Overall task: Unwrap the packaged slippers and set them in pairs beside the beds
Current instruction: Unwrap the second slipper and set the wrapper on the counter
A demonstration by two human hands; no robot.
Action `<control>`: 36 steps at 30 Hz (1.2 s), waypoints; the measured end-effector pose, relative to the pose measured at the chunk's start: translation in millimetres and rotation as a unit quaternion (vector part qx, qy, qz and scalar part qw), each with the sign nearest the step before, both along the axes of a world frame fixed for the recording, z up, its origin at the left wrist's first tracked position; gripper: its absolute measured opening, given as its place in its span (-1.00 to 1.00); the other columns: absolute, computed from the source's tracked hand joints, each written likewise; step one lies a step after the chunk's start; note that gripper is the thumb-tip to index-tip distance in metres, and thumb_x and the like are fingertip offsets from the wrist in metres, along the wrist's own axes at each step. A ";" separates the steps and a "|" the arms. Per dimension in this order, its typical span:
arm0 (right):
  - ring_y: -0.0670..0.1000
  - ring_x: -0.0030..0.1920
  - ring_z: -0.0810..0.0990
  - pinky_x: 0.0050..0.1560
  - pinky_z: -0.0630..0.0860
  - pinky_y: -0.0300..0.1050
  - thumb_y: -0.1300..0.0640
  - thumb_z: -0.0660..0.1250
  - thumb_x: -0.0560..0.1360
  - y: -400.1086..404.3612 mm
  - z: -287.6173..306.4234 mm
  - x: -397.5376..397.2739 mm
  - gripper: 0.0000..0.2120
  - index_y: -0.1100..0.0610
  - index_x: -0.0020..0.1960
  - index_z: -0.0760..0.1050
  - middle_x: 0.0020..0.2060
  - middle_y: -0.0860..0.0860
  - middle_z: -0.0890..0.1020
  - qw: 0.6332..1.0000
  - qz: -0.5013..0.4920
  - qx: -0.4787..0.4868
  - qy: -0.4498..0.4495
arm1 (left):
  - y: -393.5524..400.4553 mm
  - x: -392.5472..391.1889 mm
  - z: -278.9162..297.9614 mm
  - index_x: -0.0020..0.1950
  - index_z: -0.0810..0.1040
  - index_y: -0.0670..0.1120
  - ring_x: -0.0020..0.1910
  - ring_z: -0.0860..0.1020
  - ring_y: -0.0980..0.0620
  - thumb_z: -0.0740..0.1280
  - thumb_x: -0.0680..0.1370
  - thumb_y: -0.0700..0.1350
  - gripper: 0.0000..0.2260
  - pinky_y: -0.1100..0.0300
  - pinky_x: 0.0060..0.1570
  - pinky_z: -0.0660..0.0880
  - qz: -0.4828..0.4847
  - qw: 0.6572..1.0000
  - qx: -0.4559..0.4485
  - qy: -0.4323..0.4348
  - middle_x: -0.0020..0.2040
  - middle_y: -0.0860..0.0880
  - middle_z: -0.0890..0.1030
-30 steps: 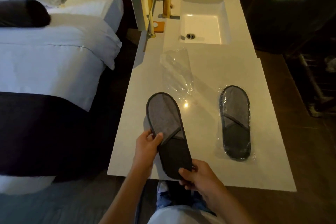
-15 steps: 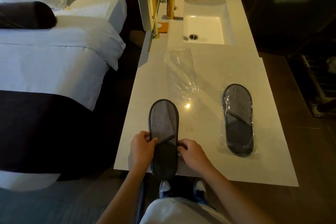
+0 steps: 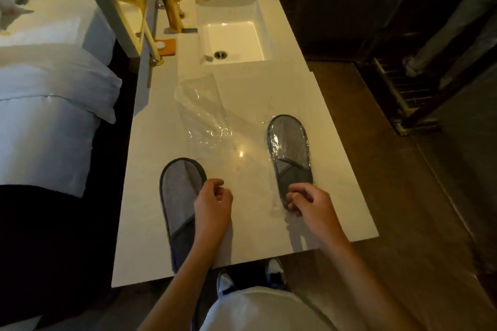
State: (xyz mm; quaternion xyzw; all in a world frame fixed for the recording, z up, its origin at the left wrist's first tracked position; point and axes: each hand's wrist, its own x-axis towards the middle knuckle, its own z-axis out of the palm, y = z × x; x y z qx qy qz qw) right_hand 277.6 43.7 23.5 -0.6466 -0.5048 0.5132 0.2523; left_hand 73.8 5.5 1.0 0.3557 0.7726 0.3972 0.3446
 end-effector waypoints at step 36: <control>0.06 -0.13 0.69 -0.19 0.66 -0.08 0.26 0.38 0.51 15.0 29.8 44.3 -0.82 0.07 0.08 0.55 -0.10 0.08 0.69 0.983 0.125 0.021 0.135 | 31.9 39.2 46.1 0.17 0.60 -0.25 -0.10 0.72 -0.08 0.39 0.54 -0.15 -0.74 0.10 -0.17 0.64 -0.007 0.927 -0.040 -0.374 -0.03 -0.18 0.74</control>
